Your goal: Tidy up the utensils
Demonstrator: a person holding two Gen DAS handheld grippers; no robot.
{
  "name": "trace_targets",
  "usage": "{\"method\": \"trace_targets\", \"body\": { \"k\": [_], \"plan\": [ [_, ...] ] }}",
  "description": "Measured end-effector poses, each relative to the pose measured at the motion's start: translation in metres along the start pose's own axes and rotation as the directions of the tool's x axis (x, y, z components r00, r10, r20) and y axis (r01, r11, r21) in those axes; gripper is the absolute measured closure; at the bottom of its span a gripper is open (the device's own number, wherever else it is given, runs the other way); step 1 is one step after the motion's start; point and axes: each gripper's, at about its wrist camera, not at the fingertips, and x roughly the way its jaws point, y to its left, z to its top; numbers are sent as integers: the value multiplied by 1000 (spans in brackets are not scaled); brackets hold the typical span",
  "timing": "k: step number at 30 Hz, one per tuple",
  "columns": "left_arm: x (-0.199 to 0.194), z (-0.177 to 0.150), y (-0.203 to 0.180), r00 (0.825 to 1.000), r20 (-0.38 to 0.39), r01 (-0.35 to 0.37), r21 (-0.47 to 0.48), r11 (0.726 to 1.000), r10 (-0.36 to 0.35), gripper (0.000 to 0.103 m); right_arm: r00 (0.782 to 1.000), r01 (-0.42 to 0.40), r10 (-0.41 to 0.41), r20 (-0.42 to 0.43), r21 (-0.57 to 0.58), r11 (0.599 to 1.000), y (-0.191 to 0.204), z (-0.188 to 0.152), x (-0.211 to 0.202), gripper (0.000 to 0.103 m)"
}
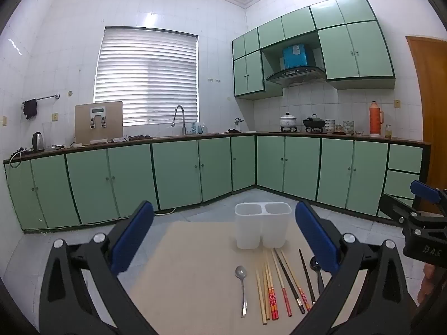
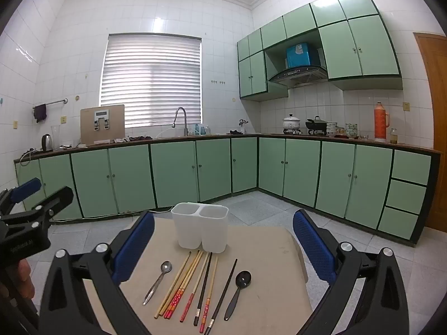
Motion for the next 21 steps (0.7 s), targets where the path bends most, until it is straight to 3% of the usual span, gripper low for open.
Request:
{"method": "trace_targets", "body": {
  "k": [2, 3, 21],
  "plan": [
    [3, 0, 0, 1000, -6, 5, 1, 1000, -5, 5, 1000, 0, 0, 0, -1, 1000, 0, 0, 0, 6],
    [-7, 0, 3, 1000, 29, -2, -14, 1000, 2, 5, 1000, 1, -1, -1, -3, 1000, 0, 0, 0, 6],
    [0, -4, 4, 1000, 23, -13, -3, 1000, 13, 5, 1000, 0, 0, -3, -3, 1000, 1, 0, 0, 6]
  ]
}}
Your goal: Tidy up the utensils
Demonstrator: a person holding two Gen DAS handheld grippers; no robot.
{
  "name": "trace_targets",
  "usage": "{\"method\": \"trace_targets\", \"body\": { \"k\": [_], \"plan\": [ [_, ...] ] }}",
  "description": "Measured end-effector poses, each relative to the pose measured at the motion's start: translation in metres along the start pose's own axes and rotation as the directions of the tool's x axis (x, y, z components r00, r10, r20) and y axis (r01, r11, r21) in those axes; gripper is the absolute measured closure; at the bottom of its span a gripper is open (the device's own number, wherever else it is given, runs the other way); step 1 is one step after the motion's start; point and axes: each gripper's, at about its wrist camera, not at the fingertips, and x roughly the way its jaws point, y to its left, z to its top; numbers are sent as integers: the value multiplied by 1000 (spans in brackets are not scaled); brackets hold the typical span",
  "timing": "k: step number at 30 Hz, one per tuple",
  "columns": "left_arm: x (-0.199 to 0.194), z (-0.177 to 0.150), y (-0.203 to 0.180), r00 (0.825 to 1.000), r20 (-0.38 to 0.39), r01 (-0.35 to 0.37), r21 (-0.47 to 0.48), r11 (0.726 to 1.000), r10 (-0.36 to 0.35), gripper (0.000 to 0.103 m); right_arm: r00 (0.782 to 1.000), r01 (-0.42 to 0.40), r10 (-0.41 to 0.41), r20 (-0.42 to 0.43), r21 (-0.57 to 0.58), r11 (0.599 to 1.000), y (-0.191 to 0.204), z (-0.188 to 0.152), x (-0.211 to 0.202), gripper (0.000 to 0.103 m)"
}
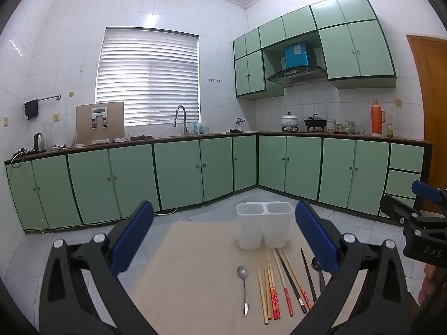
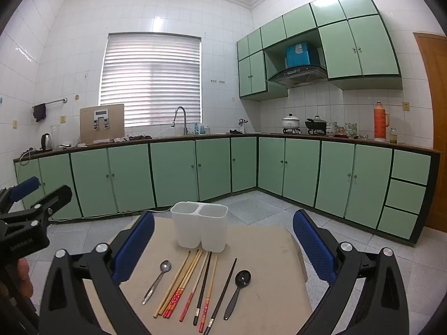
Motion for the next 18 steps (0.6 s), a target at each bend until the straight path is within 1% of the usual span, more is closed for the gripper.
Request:
{"method": "trace_targets", "body": {
  "k": [8, 9, 18],
  "plan": [
    [3, -7, 1, 1000, 2, -2, 1, 1000, 2, 5, 1000, 0, 0, 0, 1, 1000, 0, 0, 0, 6],
    [0, 0, -1, 1000, 1, -1, 2, 1000, 1, 5, 1000, 0, 0, 0, 1, 1000, 0, 0, 0, 6],
    [3, -7, 1, 1000, 4, -3, 3, 1000, 3, 5, 1000, 0, 0, -1, 0, 1000, 0, 0, 0, 6]
  ]
}}
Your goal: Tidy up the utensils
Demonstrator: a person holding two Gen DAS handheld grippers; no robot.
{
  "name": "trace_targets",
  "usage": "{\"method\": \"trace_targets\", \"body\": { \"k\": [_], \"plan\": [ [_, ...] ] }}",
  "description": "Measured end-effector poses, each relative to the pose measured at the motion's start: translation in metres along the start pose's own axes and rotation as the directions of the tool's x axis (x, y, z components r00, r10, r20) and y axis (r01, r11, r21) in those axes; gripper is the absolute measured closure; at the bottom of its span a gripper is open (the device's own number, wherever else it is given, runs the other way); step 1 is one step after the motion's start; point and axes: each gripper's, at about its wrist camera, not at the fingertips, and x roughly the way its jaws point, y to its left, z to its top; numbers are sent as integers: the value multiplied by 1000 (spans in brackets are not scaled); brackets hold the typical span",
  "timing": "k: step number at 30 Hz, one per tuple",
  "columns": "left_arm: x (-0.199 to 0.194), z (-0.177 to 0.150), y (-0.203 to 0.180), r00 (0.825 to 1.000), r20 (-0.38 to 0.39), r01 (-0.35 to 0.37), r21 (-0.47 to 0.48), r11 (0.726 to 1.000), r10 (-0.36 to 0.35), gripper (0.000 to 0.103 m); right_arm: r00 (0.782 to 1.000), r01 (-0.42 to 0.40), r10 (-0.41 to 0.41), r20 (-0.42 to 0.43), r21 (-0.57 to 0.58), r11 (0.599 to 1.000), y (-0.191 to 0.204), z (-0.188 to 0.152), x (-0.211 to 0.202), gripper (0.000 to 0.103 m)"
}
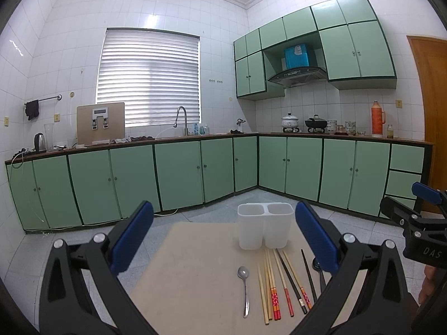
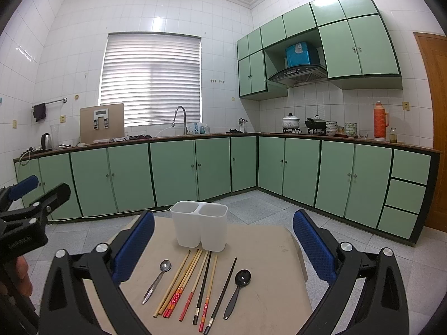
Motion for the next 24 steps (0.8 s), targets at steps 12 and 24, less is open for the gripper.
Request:
{"method": "trace_targets", "body": {
  "k": [12, 24],
  "plan": [
    [-2, 3, -1, 1000, -2, 1, 3, 1000, -1, 5, 1000, -1, 1, -2, 2, 1000, 0, 0, 0, 6],
    [-5, 7, -1, 1000, 0, 1, 0, 1000, -1, 5, 1000, -1, 1, -2, 2, 1000, 0, 3, -3, 6]
  ]
}}
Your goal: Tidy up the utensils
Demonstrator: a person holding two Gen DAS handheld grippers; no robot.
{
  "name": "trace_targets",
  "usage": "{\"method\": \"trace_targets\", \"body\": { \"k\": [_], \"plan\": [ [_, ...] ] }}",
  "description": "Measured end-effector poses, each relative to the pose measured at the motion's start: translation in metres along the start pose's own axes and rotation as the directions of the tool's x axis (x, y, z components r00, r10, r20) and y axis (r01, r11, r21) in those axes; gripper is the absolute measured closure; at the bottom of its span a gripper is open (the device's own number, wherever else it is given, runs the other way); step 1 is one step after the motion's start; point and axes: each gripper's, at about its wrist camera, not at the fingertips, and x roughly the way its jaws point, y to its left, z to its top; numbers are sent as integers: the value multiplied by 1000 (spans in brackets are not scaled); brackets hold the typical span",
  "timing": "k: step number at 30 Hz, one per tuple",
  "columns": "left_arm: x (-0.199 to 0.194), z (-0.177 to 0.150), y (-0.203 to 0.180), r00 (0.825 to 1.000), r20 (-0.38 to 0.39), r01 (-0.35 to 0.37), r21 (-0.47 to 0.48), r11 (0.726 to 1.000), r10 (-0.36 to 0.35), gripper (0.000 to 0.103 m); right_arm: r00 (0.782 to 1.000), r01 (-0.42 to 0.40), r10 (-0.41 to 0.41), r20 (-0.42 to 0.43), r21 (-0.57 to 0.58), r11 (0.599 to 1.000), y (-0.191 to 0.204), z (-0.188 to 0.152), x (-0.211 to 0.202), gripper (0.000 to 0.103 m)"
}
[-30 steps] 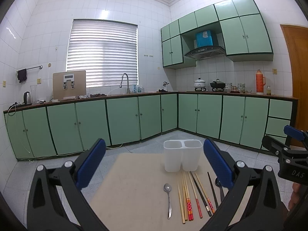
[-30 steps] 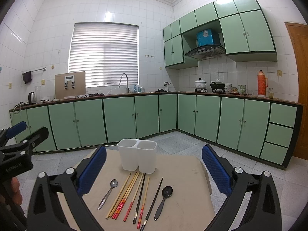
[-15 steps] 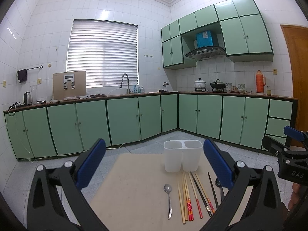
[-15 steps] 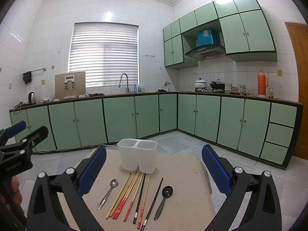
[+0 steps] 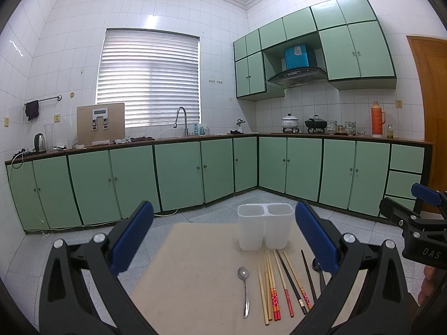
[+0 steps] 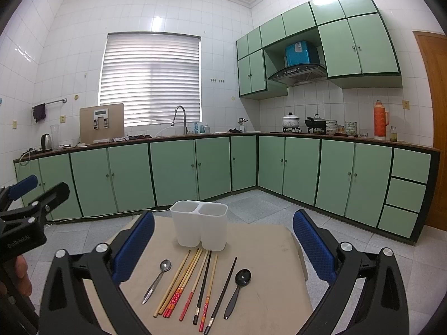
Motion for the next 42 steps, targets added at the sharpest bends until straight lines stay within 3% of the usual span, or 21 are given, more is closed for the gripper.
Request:
{"method": "trace_targets", "body": {
  "k": [32, 37, 42],
  "plan": [
    [-1, 7, -6, 1000, -4, -2, 7, 1000, 2, 5, 1000, 5, -5, -14, 10, 1000, -5, -9, 10, 6],
    [16, -1, -3, 999, -51, -11, 15, 1000, 12, 5, 997, 31, -30, -74, 19, 999, -11, -15, 25, 6],
    [62, -18, 10, 978, -205, -24, 18, 1000, 27, 5, 968, 76, -59, -243, 61, 995, -29, -32, 66, 6]
  ]
}}
